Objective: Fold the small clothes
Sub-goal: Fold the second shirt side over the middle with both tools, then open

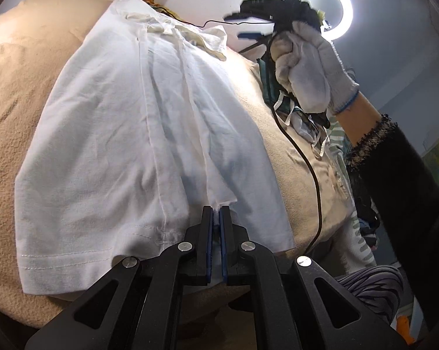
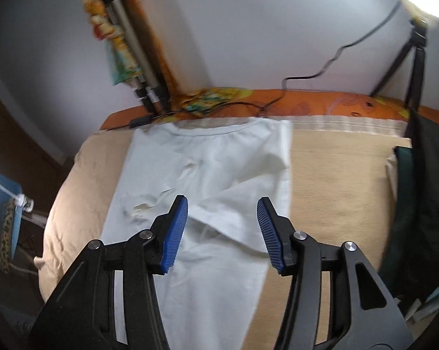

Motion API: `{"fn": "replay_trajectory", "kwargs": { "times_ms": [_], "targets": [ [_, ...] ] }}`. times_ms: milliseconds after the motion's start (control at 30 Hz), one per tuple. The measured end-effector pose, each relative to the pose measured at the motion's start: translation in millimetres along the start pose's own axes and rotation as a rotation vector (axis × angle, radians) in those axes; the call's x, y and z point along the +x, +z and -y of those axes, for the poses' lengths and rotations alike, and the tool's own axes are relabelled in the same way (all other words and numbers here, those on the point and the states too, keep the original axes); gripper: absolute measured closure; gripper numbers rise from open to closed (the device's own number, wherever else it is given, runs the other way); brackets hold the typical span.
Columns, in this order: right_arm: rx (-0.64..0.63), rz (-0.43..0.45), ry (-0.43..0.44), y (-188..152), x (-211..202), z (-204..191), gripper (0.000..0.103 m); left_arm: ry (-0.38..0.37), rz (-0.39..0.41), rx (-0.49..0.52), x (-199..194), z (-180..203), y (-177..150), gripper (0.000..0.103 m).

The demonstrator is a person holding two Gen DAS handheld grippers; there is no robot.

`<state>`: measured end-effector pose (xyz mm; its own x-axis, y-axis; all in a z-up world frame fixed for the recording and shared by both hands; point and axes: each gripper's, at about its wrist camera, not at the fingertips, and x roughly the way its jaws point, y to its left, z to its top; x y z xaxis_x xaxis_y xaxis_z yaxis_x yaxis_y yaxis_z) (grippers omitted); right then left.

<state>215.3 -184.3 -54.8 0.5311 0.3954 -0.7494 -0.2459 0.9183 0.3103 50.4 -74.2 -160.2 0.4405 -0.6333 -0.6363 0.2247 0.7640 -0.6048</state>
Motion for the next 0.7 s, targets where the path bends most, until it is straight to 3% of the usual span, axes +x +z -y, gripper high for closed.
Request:
{"fn": "replay_trajectory", "kwargs": {
  "times_ms": [133, 233, 267, 300, 333, 500, 700],
  "targets": [
    [0.053, -0.042, -0.068, 7, 26, 19, 0.051, 0.004, 0.002, 0.004, -2, 0, 0, 0.100],
    [0.059, -0.077, -0.055, 6, 45, 22, 0.053, 0.002, 0.000, -0.002, -3, -4, 1, 0.100],
    [0.054, -0.089, -0.040, 5, 49, 21, 0.069, 0.000, 0.000, -0.004, -4, -5, 1, 0.100],
    [0.053, -0.115, -0.014, 6, 54, 18, 0.095, -0.001, 0.000, -0.005, -4, -5, 1, 0.100],
    [0.063, -0.127, 0.010, 7, 55, 14, 0.098, -0.001, 0.001, -0.005, -4, -6, 1, 0.100],
    [0.082, -0.086, 0.091, 34, 45, -12, 0.100, -0.012, 0.001, -0.017, -4, -8, -2, 0.100],
    [0.071, -0.100, 0.042, 65, 78, -45, 0.100, -0.033, -0.005, -0.034, -5, -14, 0, 0.100]
  ]
}}
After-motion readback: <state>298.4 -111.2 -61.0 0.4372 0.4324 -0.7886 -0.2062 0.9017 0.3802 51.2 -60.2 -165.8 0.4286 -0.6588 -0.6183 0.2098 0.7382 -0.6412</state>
